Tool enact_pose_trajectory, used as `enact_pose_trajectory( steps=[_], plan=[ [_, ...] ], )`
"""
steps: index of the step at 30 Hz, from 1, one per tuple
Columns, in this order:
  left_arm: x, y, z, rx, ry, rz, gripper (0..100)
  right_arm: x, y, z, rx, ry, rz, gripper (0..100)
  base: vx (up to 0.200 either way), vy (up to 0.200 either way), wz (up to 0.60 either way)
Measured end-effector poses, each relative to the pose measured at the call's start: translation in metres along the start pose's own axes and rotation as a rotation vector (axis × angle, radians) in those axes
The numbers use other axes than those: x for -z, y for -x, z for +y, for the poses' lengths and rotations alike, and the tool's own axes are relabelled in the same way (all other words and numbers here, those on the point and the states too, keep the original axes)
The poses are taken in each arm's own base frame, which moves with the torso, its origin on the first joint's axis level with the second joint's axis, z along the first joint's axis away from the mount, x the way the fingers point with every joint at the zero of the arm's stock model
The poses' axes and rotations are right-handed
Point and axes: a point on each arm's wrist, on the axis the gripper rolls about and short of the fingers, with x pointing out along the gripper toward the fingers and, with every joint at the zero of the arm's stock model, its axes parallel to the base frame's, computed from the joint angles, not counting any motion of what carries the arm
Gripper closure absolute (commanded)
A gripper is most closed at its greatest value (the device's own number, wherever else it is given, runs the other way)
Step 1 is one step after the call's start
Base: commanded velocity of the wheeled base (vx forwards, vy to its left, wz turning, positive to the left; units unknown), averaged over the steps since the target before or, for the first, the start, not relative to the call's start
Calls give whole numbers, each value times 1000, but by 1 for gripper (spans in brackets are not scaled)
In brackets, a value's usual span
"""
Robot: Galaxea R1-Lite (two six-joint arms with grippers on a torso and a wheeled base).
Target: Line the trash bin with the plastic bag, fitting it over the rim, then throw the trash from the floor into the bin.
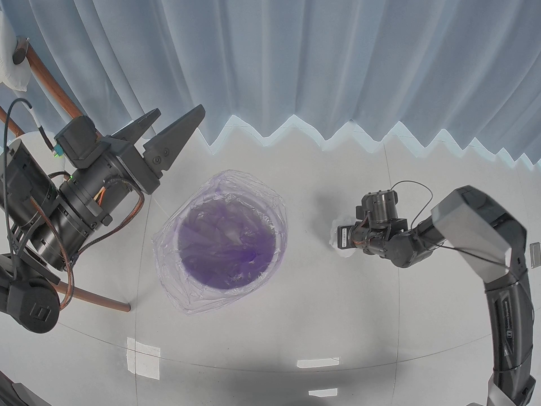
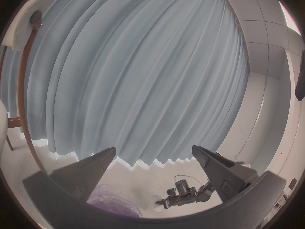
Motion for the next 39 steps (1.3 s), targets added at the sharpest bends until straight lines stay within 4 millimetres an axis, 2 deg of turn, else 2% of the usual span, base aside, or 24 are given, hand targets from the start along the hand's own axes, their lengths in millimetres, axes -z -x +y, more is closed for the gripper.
enact_pose_trajectory(
  steps=[5, 9, 14, 19, 22, 29, 35, 39],
  plan=[
    [-2, 3, -3, 6, -1, -1, 0, -24, 59, 3, -1, -84, -23, 100, 0, 0, 0],
    [-3, 5, -6, 16, 1, -1, 0, -41, 116, 5, -14, -136, -76, 100, 0, 0, 0],
    [-2, 5, -13, 27, 12, 1, 0, -54, 181, 8, -43, -175, -169, 100, 0, 0, 0],
    [-2, 1, -21, 12, 28, 2, 0, -57, 224, 13, -105, -202, -333, 100, 0, 0, 0],
    [-1, 0, -26, 25, 41, 9, 0, -52, 236, 17, -139, -213, -396, 100, 0, 0, 0],
    [8, 12, -35, 84, 70, 72, 0, -24, 245, 43, -246, -250, -336, 100, 0, 143, 0],
    [6, 16, -36, 90, 75, 72, 0, -23, 253, 77, -401, -280, -405, 100, 0, 200, 0],
    [4, 17, -36, 88, 74, 66, 0, -19, 249, 95, -459, -280, -432, 100, 0, 200, 0]
  ],
)
